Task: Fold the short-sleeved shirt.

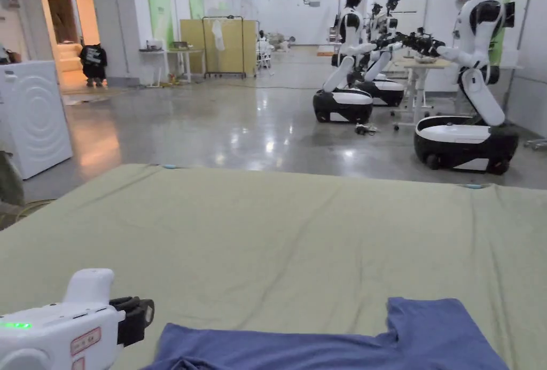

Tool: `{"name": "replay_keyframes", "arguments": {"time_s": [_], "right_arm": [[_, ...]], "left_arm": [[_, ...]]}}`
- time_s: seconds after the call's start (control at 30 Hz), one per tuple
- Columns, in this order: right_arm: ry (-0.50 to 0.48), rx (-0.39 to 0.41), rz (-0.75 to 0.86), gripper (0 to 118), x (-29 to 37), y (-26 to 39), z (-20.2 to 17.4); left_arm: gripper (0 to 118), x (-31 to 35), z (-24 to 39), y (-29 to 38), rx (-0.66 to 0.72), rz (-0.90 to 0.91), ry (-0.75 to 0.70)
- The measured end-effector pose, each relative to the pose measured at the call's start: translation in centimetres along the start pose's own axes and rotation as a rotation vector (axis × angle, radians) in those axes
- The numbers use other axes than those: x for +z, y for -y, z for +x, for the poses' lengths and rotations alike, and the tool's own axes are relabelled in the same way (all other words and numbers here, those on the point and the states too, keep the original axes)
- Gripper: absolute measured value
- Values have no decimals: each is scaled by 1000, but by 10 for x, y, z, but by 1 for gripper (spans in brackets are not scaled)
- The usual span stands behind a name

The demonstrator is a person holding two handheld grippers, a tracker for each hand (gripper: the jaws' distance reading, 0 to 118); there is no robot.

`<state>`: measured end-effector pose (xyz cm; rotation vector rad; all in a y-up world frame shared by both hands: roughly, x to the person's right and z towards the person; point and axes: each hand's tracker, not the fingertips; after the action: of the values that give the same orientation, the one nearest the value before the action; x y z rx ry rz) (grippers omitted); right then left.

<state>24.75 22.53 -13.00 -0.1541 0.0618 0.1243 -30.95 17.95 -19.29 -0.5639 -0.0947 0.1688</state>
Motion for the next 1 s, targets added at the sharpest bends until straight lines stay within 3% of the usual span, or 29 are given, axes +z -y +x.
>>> {"name": "replay_keyframes", "arguments": {"time_s": [0.1,0.13,0.17,0.2,0.23,0.3,0.33,0.53,0.63,0.7,0.73,0.83,1.0], "right_arm": [[-30,-28,-80,4,-13,15,-1],[-32,-27,-102,4,-18,20,-2],[-28,-24,-121,4,-22,25,-3],[-36,-18,-147,4,-27,30,-5],[-34,-17,-168,4,-32,34,-7],[-41,-23,-196,4,-42,39,-10],[-48,-27,-206,4,-46,42,-11],[-57,-10,-257,4,-66,50,-18],[-67,-12,-276,4,-68,52,-19],[-77,-17,-282,4,-70,54,-18],[-86,-25,-286,4,-72,56,-17],[-92,-28,-299,4,-76,59,-15],[-123,-69,-318,7,-100,58,9]], "left_arm": [[8,-56,-40,-6,70,-204,21],[15,-72,-49,-7,111,-292,45],[30,-87,-53,-8,133,-333,56],[30,-102,-56,-10,119,-362,40],[38,-116,-56,-13,90,-375,16],[103,-145,-53,-15,33,-437,-52],[118,-157,-53,-16,15,-464,-63],[113,-210,-37,-10,-29,-544,-93],[76,-204,-23,-6,-124,-481,-145],[14,-194,-19,-7,-107,-482,-43],[1,-190,-15,-6,-84,-478,-3],[1,-190,-1,5,-87,-553,94],[1,-187,5,12,-114,-530,53]]}}
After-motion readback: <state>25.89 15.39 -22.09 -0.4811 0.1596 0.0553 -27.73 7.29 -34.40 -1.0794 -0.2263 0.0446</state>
